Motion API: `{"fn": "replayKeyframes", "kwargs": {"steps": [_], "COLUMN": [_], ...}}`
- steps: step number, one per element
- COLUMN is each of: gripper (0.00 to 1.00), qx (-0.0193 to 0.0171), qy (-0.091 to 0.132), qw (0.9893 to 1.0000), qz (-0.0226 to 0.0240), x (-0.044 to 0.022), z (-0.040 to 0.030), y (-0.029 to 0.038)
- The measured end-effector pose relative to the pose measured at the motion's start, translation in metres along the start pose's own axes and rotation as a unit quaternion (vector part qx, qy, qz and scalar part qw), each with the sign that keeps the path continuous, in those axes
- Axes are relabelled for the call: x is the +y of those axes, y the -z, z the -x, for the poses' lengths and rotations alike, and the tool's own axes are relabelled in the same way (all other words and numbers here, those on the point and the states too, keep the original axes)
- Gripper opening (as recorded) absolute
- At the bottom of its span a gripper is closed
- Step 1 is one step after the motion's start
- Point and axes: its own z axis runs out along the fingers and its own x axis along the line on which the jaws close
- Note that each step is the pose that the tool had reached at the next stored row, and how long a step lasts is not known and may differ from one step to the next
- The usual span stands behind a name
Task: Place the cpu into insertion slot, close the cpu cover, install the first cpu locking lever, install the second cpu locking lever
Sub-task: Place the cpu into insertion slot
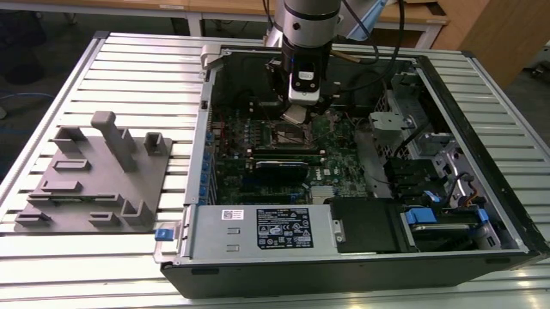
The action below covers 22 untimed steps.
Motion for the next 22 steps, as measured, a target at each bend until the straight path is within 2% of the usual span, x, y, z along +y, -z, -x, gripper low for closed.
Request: {"fn": "replayKeyframes", "kwargs": {"steps": [9,12,16,22], "gripper": [0.54,0.54,0.54,0.54], "qx": [-0.0002,-0.0014,-0.0041,-0.0043], "qy": [-0.002,-0.016,-0.047,-0.048], "qw": [1.0000,0.9999,0.9989,0.9988], "qz": [0.0000,-0.0001,-0.0004,-0.0004], "x": [0.0000,0.0000,-0.0001,-0.0001], "z": [0.0000,0.0000,0.0000,0.0000], "y": [0.0000,-0.0003,-0.0007,-0.0007]}}
